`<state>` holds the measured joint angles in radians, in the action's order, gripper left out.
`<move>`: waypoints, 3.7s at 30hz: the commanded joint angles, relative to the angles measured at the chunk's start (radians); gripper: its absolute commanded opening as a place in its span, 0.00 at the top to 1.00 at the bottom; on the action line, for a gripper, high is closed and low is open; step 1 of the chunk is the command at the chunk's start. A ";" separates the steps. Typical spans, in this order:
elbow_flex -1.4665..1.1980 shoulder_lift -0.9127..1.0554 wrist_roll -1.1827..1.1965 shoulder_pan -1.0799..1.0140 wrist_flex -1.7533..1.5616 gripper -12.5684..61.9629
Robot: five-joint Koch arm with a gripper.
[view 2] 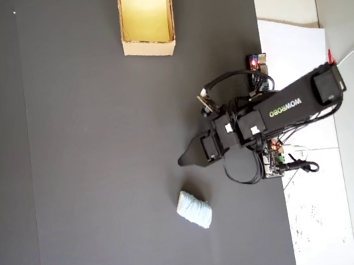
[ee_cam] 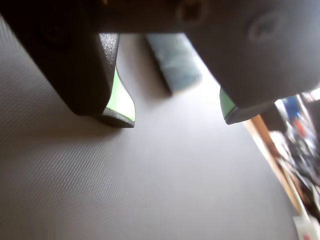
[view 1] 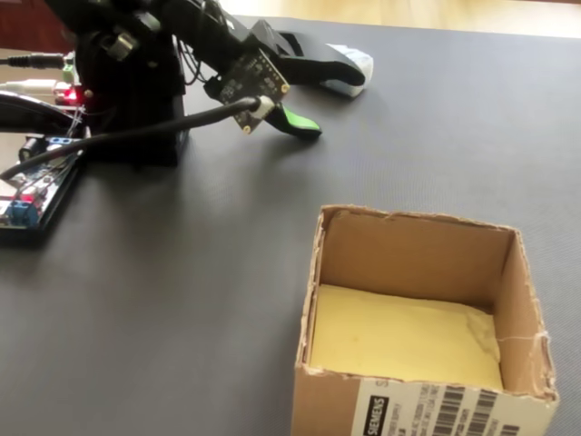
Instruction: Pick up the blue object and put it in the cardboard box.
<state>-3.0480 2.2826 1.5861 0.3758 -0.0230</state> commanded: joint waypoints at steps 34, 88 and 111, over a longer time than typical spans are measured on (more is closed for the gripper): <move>0.640 -0.221 -0.020 0.400 0.485 0.38; 0.729 -0.298 -0.155 0.155 0.311 0.69; 0.634 -0.126 -0.166 -0.423 0.121 0.69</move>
<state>-2.4590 2.1261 1.4021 -0.0169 0.2117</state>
